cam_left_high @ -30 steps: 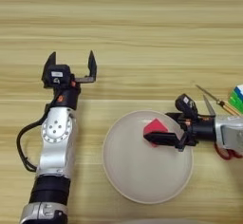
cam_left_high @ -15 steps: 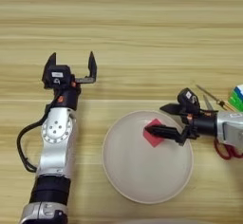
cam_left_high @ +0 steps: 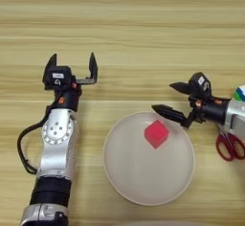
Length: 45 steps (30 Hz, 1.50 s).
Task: Move the objects on the table
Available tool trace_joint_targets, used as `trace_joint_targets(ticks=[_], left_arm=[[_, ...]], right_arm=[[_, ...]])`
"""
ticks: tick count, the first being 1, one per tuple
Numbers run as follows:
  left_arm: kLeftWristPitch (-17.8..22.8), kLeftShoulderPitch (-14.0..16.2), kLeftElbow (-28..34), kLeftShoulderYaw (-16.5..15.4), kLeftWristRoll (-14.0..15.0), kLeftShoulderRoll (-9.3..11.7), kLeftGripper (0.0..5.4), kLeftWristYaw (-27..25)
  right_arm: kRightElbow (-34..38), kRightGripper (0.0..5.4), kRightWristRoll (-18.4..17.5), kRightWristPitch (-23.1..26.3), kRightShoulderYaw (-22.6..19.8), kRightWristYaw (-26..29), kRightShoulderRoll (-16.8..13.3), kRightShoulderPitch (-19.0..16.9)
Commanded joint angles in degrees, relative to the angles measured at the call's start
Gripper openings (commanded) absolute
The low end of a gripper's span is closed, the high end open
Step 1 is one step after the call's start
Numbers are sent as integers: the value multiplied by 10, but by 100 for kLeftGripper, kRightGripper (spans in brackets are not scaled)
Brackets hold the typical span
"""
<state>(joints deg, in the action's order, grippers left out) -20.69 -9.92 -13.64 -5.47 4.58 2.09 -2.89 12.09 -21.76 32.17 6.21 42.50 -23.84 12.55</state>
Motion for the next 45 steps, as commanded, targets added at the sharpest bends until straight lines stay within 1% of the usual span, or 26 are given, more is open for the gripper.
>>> trace_joint_targets(ticks=[1,4,7,11,13,16,19,21,25,27,32,35,38,45], left_arm=[[-7,-10,-6,-1,-4,1,540,3],[-10,-11,-10,-1,-4,1,540,3],[-12,-12,-12,-2,-4,1,540,3],[-14,-13,-12,-3,-4,2,540,3],[-15,-14,-14,-4,-4,3,540,3],[-16,-14,-16,-5,-4,5,540,2],[-17,-16,-19,-7,-4,7,540,2],[-18,-17,-20,-8,-4,7,540,2],[-20,-21,-27,-9,-2,9,540,1],[-22,-23,-31,-10,-2,10,540,0],[-26,-27,-38,-12,-1,12,540,-1],[-27,-29,-43,-12,0,13,540,-2],[-28,-31,-45,-13,0,13,540,-3],[-29,-32,-46,-12,0,12,540,-3]], right_arm=[[48,534,-3,-18,-37,-20,-12,-4],[68,534,-13,-32,-76,-33,-16,-12],[70,534,-14,-45,-106,-45,-21,-19],[59,534,-5,-83,-139,-49,-30,-37],[50,534,-2,-108,-162,-51,-36,-52],[31,534,2,-154,-192,-54,-37,-69],[11,534,1,-180,-211,-50,-41,-86],[-8,534,9,-199,-220,-50,-45,-95],[-70,534,22,-236,-238,-55,-51,-101],[-98,534,23,-243,-245,-56,-53,-99],[-181,534,18,-234,-251,-44,-71,-90],[-221,534,21,-236,-245,-31,-78,-82],[-245,534,26,-237,-234,-16,-86,-80],[-279,534,31,-222,-223,-8,-97,-70]])
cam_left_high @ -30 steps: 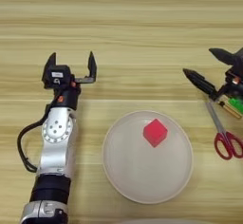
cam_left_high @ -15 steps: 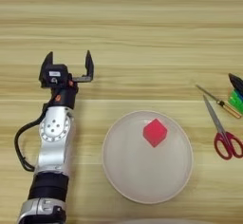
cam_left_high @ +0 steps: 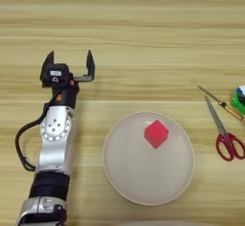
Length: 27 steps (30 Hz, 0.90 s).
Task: Move the objects on the table
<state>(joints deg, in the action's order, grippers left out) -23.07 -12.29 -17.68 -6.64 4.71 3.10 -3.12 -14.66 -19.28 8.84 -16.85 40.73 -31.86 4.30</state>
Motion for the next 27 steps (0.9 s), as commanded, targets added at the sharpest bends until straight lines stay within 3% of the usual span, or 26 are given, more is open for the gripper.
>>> trace_joint_targets(ticks=[1,9,14,27], left_arm=[[-5,-7,-5,0,-1,2,540,-1],[-6,-4,-2,0,-1,1,540,1],[-6,-4,-1,0,-1,1,540,0],[-7,-5,-4,0,-1,2,540,-1]], right_arm=[[-16,534,7,13,9,11,-18,14],[-49,534,20,17,20,8,-23,34],[-48,459,25,16,24,7,-22,37],[-58,333,28,17,26,2,-23,46]])
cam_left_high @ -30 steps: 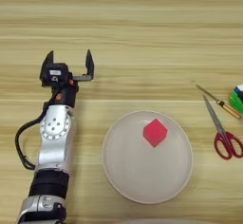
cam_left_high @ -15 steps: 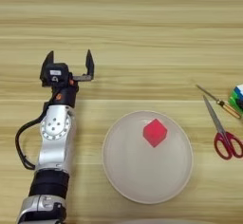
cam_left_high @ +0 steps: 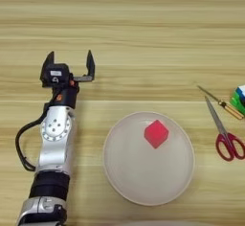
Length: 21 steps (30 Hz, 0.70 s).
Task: Move the objects on the table
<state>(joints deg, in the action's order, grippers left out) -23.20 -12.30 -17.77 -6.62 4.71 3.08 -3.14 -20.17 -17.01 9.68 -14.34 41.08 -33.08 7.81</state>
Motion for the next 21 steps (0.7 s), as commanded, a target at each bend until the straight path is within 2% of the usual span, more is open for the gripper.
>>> trace_joint_targets(ticks=[1,13,21], left_arm=[[-6,-5,-3,0,-1,2,540,-1],[-8,-6,-5,0,-1,1,540,-1],[-9,-7,-7,0,-1,1,540,-1]], right_arm=[[-2,333,5,9,1,-2,-11,11],[30,333,-5,20,-6,-4,-15,16],[98,332,-15,39,-15,-10,-22,16]])
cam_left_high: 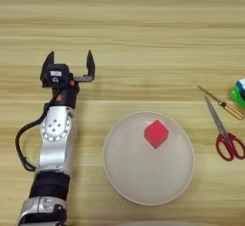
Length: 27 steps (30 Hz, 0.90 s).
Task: Move the objects on the table
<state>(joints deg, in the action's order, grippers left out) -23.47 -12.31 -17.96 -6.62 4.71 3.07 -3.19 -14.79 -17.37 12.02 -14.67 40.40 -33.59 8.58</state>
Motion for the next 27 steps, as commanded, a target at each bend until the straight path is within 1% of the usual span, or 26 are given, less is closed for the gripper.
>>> trace_joint_targets(ticks=[1,8,12,15,20,24,27], left_arm=[[-6,-7,-6,0,-1,1,540,0],[-9,-9,-10,0,-1,1,540,0],[-10,-10,-12,0,-2,0,540,0],[-11,-10,-13,1,-2,0,540,1],[-12,-10,-12,3,-4,-2,540,3],[-12,-10,-11,4,-5,-3,540,4],[-12,-8,-10,5,-5,-5,540,5]], right_arm=[[55,332,-13,19,-13,-3,-18,9],[143,332,-21,55,-8,-10,-19,17],[192,332,-23,80,12,-14,-14,29],[214,332,-22,93,32,-16,-8,41],[225,332,-18,111,68,-22,3,66],[216,332,-13,115,97,-24,15,87],[199,332,-6,119,125,-27,33,108]])
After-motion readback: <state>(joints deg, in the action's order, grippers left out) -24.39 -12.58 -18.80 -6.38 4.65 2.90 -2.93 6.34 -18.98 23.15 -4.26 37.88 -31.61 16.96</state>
